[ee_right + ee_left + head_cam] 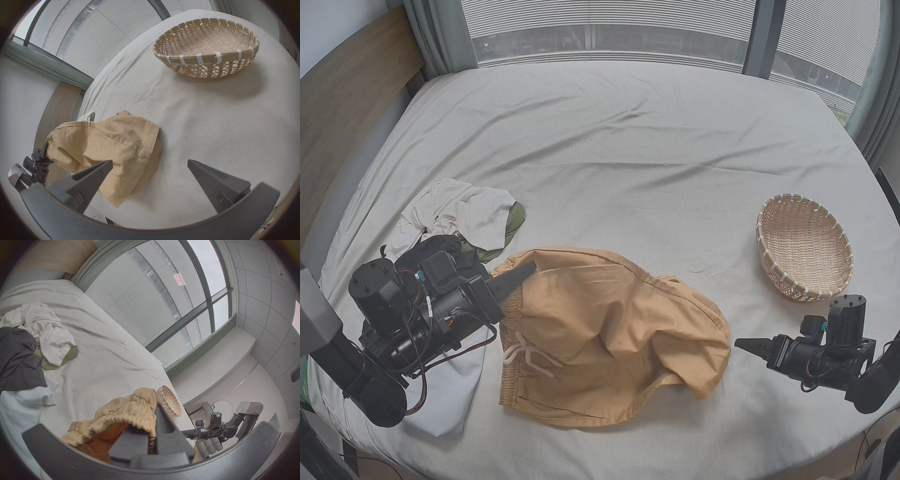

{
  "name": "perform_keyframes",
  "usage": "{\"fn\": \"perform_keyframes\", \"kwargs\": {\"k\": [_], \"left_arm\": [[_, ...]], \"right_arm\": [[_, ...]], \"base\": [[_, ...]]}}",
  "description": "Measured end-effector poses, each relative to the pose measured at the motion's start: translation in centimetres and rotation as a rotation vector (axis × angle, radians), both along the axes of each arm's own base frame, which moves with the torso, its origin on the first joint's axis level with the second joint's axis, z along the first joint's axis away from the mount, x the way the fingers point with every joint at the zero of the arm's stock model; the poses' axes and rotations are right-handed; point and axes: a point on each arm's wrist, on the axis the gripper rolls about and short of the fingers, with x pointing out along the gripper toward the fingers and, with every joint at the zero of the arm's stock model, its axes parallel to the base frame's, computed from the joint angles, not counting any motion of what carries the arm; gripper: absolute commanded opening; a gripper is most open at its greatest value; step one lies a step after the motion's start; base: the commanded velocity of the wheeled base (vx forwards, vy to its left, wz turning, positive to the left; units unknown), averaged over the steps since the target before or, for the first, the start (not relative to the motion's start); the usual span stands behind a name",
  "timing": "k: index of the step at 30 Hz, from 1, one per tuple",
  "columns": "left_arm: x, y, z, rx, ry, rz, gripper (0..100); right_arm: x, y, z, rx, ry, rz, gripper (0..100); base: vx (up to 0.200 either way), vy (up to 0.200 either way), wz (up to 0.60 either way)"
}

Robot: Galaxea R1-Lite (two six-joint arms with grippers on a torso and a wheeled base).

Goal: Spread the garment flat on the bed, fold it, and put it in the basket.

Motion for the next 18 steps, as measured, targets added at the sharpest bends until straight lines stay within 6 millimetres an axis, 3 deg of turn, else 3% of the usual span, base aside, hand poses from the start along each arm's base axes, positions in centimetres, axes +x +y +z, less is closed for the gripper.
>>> {"fn": "perform_keyframes", "kwargs": {"k": [18], "left_arm": [[-0.1, 0.1, -0.2, 0.005, 0.006, 0.003, 0]], "right_arm": [[2.2, 3.1, -2.6, 0.103, -0.085, 0.051, 100]], "base": [[0.000, 0.000, 0.00]]}}
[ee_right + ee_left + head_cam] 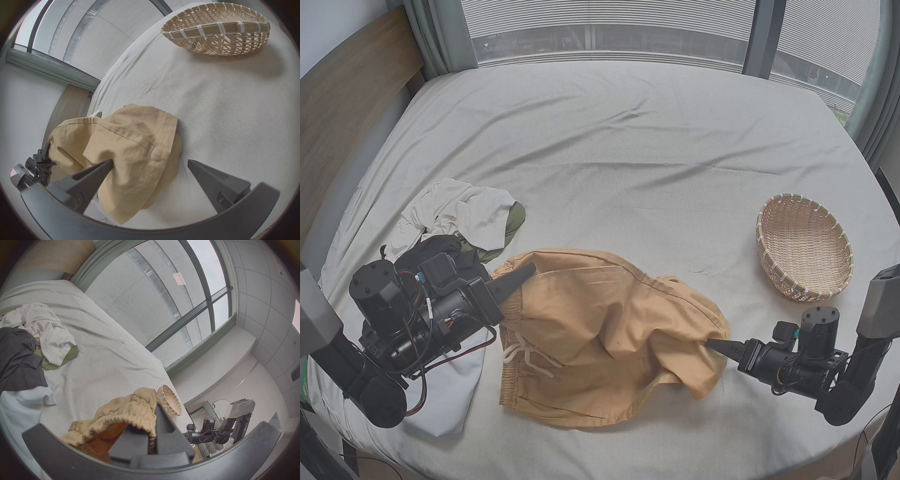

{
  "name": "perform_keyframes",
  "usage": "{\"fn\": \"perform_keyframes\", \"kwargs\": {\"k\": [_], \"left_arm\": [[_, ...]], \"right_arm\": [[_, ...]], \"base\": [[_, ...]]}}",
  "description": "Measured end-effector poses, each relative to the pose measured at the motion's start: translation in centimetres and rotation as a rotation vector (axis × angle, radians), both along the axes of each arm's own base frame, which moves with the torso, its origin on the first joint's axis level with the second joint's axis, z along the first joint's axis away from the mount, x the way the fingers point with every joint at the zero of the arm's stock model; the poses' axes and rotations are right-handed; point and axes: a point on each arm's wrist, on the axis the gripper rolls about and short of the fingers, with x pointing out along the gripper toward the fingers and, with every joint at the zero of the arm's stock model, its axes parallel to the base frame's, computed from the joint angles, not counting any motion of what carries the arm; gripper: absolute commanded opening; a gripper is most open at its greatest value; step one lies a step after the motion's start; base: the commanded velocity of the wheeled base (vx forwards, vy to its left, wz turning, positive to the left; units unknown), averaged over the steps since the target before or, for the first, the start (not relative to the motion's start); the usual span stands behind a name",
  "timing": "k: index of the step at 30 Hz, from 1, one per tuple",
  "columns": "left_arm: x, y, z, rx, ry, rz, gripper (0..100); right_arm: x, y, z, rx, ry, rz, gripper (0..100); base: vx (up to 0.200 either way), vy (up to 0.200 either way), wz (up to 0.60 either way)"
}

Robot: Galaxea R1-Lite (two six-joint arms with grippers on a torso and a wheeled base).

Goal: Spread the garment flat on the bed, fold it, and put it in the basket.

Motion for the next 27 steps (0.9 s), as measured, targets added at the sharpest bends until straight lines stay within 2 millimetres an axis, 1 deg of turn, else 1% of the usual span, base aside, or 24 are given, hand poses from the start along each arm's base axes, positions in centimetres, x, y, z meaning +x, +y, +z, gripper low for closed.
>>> {"fn": "perform_keyframes", "kwargs": {"k": [4, 7, 12, 18, 27], "left_arm": [[0.0, 0.0, 0.0, 0.000, 0.000, 0.001, 0], [0.0, 0.0, 0.0, 0.000, 0.000, 0.001, 0], [0.0, 0.0, -0.1, 0.004, 0.000, 0.002, 0], [0.1, 0.0, -0.1, 0.006, 0.001, 0.001, 0], [0.2, -0.1, -0.4, 0.010, 0.006, 0.001, 0]], "right_arm": [[0.5, 0.3, -0.5, 0.027, -0.023, -0.005, 100], [0.9, 0.7, -1.2, 0.038, -0.009, -0.002, 100], [1.4, 1.1, -1.3, 0.063, -0.009, -0.005, 100], [1.6, 1.0, 0.2, 0.086, -0.065, -0.010, 100], [1.2, 0.6, 2.9, 0.119, -0.154, -0.015, 100]], "base": [[0.000, 0.000, 0.00], [0.000, 0.000, 0.00], [0.000, 0.000, 0.00], [0.000, 0.000, 0.00], [0.000, 0.000, 0.00]]}}
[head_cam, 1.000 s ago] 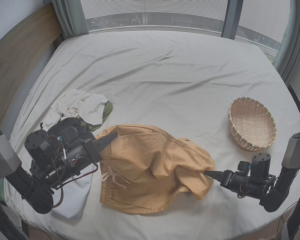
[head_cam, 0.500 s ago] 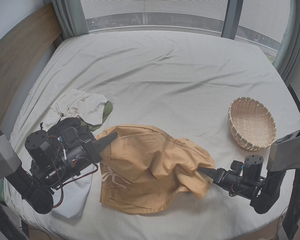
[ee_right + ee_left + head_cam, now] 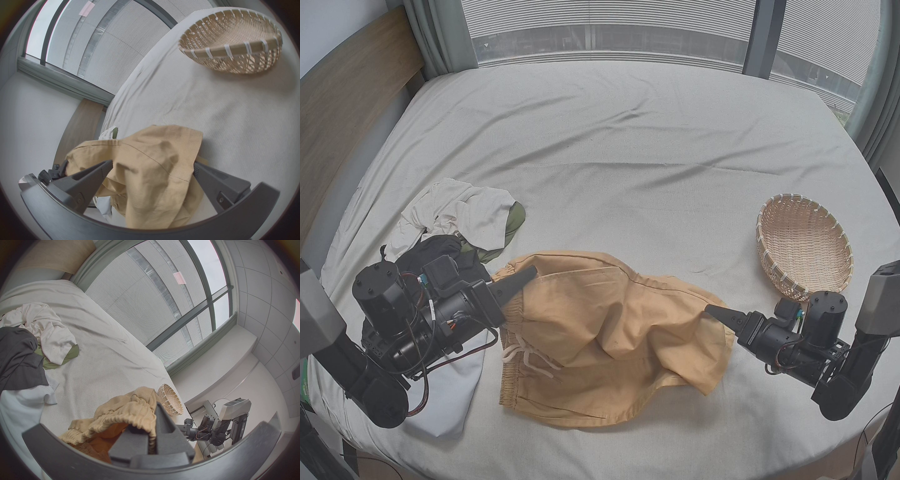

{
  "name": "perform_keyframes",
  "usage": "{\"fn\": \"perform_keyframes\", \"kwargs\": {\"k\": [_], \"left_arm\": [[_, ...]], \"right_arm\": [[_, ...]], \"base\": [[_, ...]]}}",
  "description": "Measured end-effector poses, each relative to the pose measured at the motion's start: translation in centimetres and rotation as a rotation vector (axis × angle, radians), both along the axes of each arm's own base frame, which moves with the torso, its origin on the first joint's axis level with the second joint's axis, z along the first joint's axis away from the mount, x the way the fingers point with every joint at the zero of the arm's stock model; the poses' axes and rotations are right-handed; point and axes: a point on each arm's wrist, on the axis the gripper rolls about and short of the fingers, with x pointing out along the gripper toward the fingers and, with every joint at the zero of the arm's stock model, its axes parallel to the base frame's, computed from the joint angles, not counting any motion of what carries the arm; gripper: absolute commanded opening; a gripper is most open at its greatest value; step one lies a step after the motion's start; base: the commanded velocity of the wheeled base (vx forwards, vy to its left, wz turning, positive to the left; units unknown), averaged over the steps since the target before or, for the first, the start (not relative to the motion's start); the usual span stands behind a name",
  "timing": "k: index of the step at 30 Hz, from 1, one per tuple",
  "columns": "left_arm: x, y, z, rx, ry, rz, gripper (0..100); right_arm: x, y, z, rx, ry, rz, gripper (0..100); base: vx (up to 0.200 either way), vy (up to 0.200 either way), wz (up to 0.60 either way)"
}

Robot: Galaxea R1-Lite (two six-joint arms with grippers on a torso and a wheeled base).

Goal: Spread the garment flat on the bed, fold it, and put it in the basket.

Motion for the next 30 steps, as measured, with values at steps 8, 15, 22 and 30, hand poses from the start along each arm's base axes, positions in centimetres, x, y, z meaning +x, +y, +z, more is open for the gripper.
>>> {"fn": "perform_keyframes", "kwargs": {"k": [8, 15, 22, 30], "left_arm": [[0.0, 0.0, -0.1, 0.002, 0.003, 0.000, 0], [0.0, 0.0, -0.1, 0.002, 0.002, -0.001, 0], [0.0, 0.0, -0.1, 0.003, 0.004, -0.001, 0], [0.0, 0.0, -0.1, 0.015, -0.007, 0.001, 0]], "right_arm": [[0.9, -0.5, 1.3, 0.027, -0.059, -0.028, 100], [1.4, -0.6, 1.4, 0.111, -0.027, -0.056, 100], [1.6, -0.6, 1.4, 0.186, 0.015, -0.072, 0], [1.7, -0.5, 0.7, 0.202, 0.052, -0.078, 0]], "base": [[0.000, 0.000, 0.00], [0.000, 0.000, 0.00], [0.000, 0.000, 0.00], [0.000, 0.000, 0.00]]}}
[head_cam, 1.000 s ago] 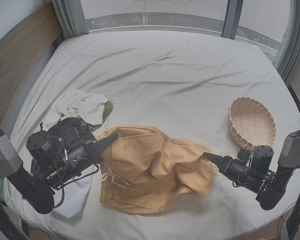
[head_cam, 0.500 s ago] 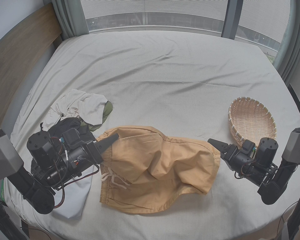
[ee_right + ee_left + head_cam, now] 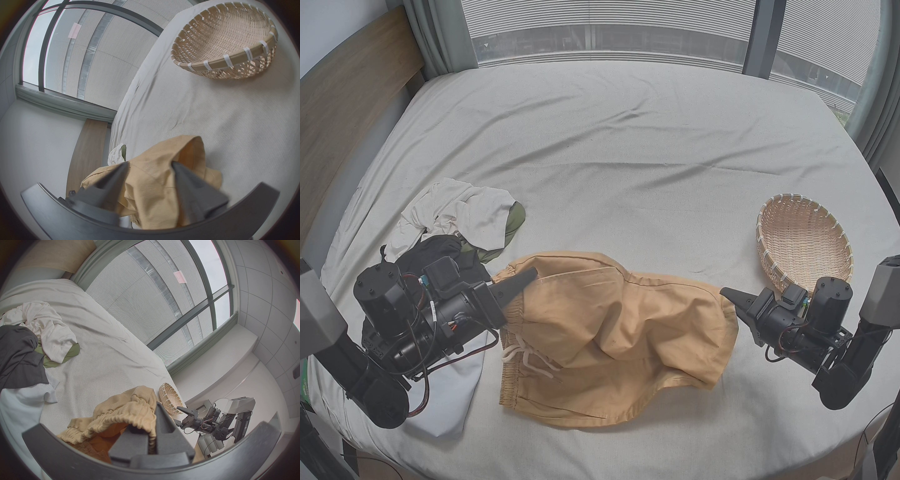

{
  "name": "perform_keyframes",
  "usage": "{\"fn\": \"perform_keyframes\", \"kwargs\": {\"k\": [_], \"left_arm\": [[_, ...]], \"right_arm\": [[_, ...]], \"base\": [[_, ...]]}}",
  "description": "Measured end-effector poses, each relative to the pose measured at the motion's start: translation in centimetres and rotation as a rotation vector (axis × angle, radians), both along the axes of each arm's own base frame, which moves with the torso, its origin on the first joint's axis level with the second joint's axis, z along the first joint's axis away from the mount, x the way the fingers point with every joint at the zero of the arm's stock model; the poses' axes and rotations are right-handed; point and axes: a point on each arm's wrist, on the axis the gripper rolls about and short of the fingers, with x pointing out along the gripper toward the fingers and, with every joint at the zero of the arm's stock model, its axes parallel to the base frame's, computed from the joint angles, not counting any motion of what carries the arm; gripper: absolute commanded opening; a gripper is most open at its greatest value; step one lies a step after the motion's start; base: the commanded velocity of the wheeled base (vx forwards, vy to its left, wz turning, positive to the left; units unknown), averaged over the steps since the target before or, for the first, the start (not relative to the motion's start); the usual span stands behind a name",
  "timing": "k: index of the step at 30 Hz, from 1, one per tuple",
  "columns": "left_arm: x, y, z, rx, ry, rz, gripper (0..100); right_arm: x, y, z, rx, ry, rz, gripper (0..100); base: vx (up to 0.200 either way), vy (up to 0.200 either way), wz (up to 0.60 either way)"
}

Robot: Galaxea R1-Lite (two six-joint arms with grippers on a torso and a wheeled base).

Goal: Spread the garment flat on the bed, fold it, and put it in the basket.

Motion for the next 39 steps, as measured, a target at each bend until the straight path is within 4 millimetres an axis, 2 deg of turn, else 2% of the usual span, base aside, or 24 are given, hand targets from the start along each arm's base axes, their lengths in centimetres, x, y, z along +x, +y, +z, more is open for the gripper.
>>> {"fn": "perform_keyframes", "kwargs": {"k": [9, 17, 21, 29, 30, 39], "left_arm": [[0.0, 0.0, 0.1, 0.000, -0.004, 0.002, 0], [0.0, 0.3, -0.1, 0.002, 0.002, 0.014, 0], [0.0, 0.3, -0.1, 0.003, 0.005, 0.018, 0], [-0.1, 0.3, -0.2, 0.004, 0.008, 0.018, 0], [-0.1, 0.3, -0.2, 0.004, 0.007, 0.018, 0], [0.0, 0.3, -0.2, 0.004, 0.006, 0.019, 0]], "right_arm": [[0.2, -0.7, 0.2, 0.019, 0.004, -0.029, 0], [0.1, -3.3, 2.8, 0.069, -0.075, -0.101, 0], [-0.1, -4.1, 3.4, 0.083, -0.091, -0.092, 0], [-0.8, -4.1, 2.8, 0.094, -0.043, -0.021, 0], [-0.9, -4.0, 2.5, 0.093, -0.032, -0.010, 100], [-1.7, -3.5, 1.5, 0.087, 0.025, 0.040, 100]], "base": [[0.000, 0.000, 0.00], [0.000, 0.000, 0.00], [0.000, 0.000, 0.00], [0.000, 0.000, 0.00], [0.000, 0.000, 0.00], [0.000, 0.000, 0.00]]}}
